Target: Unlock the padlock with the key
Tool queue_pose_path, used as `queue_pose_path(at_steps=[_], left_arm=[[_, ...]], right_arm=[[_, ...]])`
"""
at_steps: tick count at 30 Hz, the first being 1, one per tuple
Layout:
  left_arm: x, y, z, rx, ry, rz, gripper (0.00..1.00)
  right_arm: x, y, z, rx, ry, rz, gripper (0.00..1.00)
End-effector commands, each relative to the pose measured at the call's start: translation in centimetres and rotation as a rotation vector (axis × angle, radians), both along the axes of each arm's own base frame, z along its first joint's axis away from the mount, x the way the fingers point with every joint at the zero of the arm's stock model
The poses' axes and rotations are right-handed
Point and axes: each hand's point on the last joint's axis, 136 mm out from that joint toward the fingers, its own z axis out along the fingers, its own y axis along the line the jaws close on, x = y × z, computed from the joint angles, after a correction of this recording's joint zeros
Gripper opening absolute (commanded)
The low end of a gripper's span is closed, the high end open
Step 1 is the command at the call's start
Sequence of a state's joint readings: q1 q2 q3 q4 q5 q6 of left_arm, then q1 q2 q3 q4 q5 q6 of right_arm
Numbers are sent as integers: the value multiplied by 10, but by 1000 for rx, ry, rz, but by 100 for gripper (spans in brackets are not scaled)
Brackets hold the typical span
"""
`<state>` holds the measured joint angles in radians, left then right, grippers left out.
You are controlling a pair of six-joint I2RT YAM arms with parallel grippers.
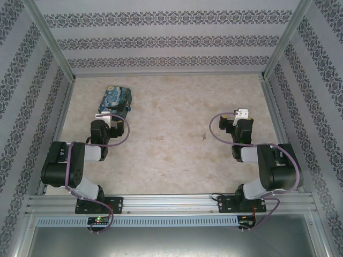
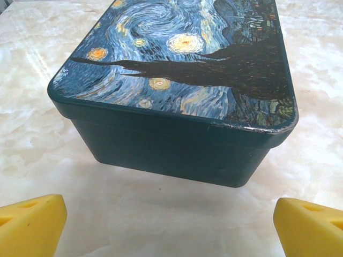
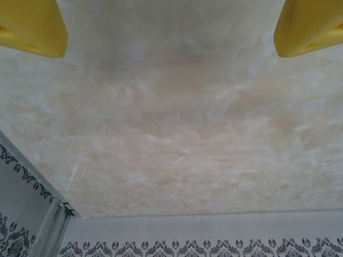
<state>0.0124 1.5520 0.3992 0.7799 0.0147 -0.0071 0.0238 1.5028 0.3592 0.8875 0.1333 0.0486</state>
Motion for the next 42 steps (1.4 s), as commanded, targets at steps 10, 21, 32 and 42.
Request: queue_pose_path(at_steps=[10, 21, 32, 42], left_arm=[[0, -9, 46, -7, -55, -34, 96], [-7, 5, 115, -177, 6, 149, 99], [72, 13, 133, -303, 255, 204, 100], [133, 55, 96, -487, 430, 247, 100]], right_arm=[[-3, -8, 52, 44, 8, -64, 98], [-5, 23, 83, 415, 132, -24, 98], [-10, 78, 70, 599, 283, 122, 98], [-32, 112, 58, 702, 423, 189, 97]])
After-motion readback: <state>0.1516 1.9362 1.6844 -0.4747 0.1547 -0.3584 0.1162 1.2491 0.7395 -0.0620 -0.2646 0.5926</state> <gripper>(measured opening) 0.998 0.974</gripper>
